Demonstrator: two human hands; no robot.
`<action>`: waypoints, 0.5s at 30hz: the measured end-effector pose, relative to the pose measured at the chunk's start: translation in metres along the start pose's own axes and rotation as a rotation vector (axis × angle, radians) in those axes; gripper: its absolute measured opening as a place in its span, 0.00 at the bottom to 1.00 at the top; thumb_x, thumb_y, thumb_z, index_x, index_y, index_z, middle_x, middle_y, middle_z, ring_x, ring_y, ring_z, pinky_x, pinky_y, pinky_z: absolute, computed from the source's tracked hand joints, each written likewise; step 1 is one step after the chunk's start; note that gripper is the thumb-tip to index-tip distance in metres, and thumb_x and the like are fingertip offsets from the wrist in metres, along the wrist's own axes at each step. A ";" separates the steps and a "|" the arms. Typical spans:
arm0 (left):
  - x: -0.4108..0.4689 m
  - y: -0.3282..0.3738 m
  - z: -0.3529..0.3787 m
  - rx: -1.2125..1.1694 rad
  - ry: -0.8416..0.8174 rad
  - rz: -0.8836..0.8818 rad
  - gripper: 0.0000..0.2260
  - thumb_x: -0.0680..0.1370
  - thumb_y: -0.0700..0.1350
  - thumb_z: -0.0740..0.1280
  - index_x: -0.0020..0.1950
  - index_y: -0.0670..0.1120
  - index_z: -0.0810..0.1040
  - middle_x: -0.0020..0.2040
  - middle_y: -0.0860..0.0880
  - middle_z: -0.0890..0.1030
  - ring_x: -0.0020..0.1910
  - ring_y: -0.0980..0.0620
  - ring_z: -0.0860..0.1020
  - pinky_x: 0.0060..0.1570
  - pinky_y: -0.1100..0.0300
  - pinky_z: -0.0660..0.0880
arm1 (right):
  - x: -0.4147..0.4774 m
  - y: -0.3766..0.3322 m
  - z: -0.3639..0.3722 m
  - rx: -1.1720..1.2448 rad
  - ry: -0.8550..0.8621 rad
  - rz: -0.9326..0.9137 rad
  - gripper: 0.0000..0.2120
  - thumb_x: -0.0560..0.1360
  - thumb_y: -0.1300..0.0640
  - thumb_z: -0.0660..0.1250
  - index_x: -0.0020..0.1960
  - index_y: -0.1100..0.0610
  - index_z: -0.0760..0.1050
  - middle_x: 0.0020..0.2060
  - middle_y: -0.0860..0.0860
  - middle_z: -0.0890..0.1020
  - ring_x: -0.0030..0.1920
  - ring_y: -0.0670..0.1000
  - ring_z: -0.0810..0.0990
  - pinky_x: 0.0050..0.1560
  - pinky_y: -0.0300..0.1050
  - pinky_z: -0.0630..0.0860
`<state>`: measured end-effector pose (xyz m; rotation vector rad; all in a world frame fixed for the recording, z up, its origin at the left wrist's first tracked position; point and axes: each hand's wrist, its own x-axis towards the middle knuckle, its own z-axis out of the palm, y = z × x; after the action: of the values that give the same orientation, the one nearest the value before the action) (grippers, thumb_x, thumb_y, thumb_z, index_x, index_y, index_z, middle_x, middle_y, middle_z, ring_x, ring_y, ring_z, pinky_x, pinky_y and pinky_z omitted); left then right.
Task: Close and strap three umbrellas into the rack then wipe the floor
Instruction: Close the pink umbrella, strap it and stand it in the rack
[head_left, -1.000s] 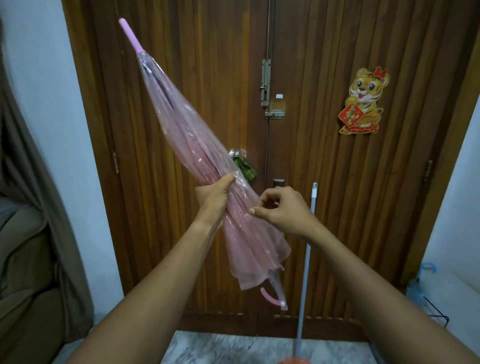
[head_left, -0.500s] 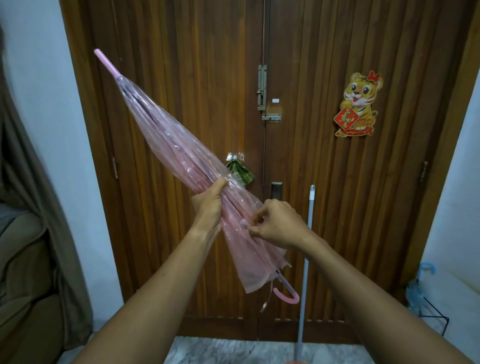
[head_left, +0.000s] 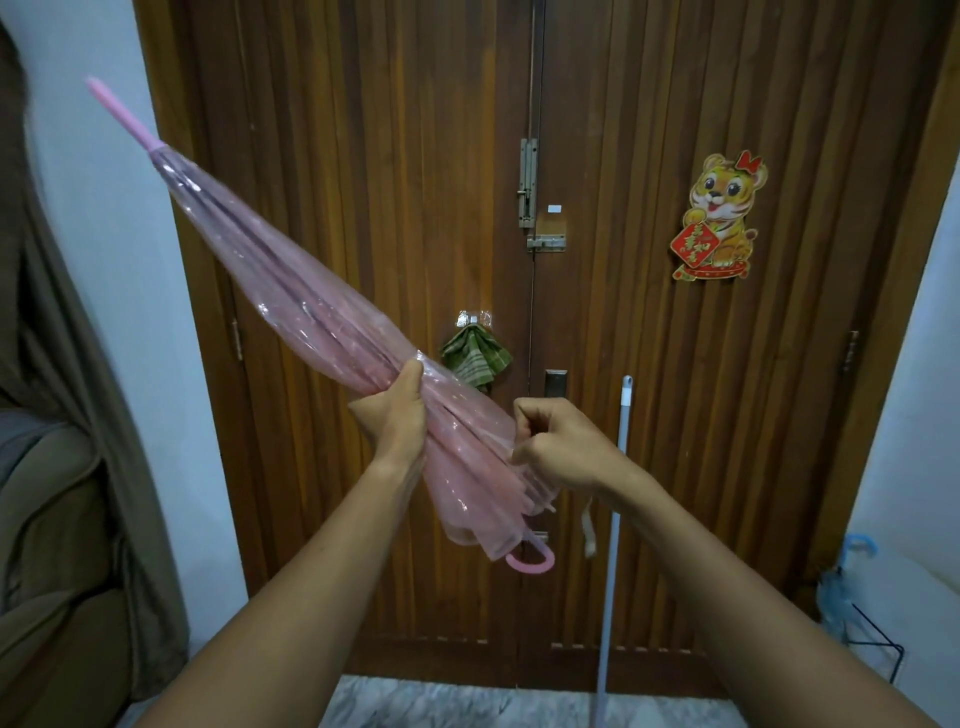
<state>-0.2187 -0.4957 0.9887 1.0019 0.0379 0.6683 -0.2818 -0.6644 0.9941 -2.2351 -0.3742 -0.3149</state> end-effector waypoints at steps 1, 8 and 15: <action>-0.001 0.001 0.001 -0.011 0.007 -0.015 0.03 0.70 0.37 0.73 0.41 0.43 0.81 0.38 0.47 0.83 0.39 0.51 0.84 0.39 0.56 0.81 | 0.001 0.002 0.003 -0.031 0.030 0.001 0.11 0.71 0.68 0.69 0.36 0.57 0.70 0.32 0.49 0.75 0.36 0.46 0.77 0.45 0.52 0.82; -0.006 0.010 0.013 -0.125 0.040 -0.080 0.04 0.72 0.35 0.72 0.42 0.43 0.82 0.36 0.51 0.84 0.37 0.56 0.83 0.36 0.63 0.78 | 0.002 0.012 0.017 -0.225 0.279 -0.066 0.06 0.75 0.47 0.71 0.42 0.47 0.77 0.35 0.42 0.81 0.39 0.43 0.80 0.41 0.49 0.80; -0.011 0.009 0.013 -0.080 0.062 -0.037 0.03 0.73 0.37 0.72 0.43 0.43 0.80 0.36 0.51 0.83 0.36 0.56 0.84 0.35 0.63 0.79 | -0.005 0.005 0.030 -0.406 0.447 -0.170 0.12 0.74 0.39 0.69 0.51 0.44 0.82 0.45 0.38 0.83 0.46 0.40 0.80 0.46 0.43 0.81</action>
<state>-0.2274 -0.5085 1.0002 0.9020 0.0833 0.6617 -0.2815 -0.6454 0.9702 -2.4341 -0.2729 -1.0386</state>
